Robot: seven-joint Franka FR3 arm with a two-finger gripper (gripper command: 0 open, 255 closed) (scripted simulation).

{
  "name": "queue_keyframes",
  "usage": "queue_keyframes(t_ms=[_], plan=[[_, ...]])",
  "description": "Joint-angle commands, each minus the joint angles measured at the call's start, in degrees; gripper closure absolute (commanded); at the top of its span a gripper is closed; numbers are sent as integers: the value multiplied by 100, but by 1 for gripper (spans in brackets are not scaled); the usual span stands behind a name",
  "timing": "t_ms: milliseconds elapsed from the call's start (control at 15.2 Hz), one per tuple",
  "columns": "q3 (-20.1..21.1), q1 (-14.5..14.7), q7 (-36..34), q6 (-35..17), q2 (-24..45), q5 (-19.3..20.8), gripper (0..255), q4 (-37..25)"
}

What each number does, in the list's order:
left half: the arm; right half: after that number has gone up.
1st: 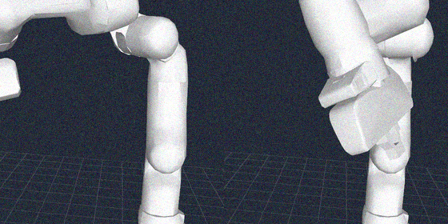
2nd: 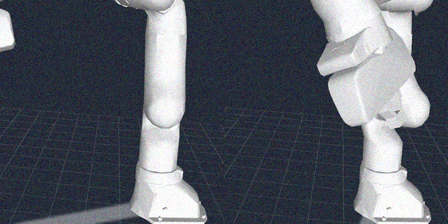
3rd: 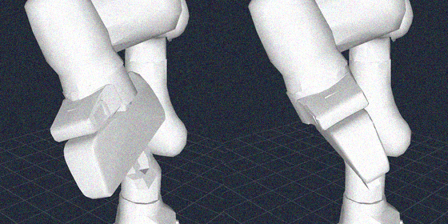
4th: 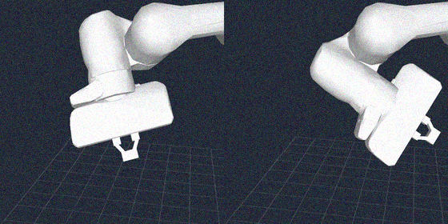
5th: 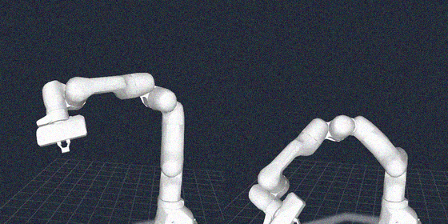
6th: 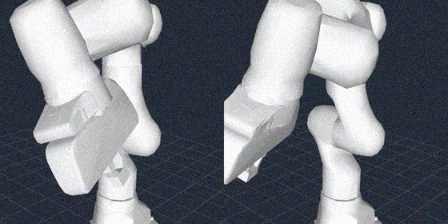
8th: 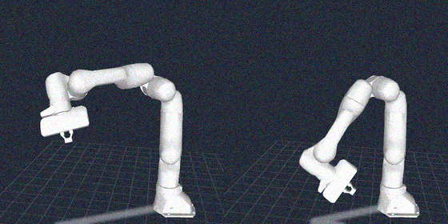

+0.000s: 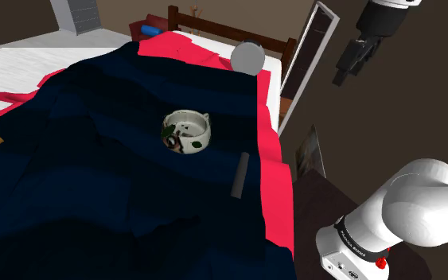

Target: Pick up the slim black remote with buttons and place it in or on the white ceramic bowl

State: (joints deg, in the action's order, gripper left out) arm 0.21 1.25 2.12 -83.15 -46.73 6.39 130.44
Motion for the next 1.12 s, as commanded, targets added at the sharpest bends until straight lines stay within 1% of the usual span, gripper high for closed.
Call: queue_keyframes(t_ms=[0, 330, 594, 858, 1056], plan=[[0, 0, 0, 0, 0, 0, 0, 0], [576, -151, -1260, -723, -494, -415, 0, 1084], [1124, -226, -2274, -1359, -680, -807, 0, 1788], [1755, -281, -3306, -2078, -621, -1229, 0, 2327], [2285, -349, -4090, -2683, -388, -1540, 0, 2607]])
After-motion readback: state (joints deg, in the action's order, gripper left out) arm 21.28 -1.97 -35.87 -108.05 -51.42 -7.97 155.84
